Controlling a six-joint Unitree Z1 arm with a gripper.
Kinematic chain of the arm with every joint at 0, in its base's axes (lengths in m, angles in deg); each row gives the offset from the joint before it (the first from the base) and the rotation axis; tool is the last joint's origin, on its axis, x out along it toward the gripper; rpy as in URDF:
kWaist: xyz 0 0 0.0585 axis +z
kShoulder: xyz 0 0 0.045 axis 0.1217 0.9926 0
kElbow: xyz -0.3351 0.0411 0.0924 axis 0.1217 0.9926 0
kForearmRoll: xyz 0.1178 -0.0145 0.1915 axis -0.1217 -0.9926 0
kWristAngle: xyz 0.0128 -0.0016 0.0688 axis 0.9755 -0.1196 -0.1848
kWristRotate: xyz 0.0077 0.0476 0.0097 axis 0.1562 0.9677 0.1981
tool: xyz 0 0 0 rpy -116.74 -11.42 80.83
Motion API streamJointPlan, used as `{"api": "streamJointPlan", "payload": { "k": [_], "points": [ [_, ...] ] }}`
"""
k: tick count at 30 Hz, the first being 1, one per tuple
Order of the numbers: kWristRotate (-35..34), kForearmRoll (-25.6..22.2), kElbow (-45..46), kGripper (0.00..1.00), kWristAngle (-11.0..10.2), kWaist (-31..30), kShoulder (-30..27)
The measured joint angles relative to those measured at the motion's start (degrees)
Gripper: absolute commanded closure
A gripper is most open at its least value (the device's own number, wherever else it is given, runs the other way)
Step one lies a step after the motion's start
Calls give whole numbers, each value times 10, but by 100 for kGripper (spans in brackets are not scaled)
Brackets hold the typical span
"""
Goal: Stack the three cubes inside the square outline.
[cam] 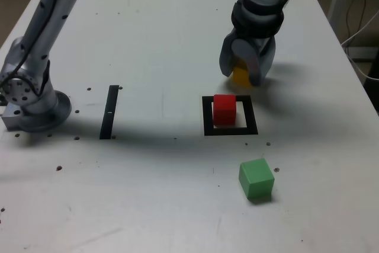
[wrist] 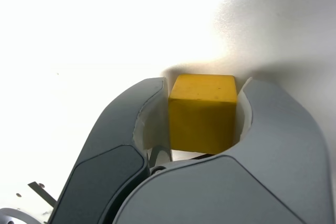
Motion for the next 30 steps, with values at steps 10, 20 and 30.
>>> {"api": "streamJointPlan", "payload": {
  "k": [10, 20, 30],
  "points": [
    [-75, -28, 10, 72, 14, -6, -58],
    [-207, -56, 44, 72, 55, -42, -153],
    [-282, -66, 59, 72, 87, -71, -155]
  ]
}}
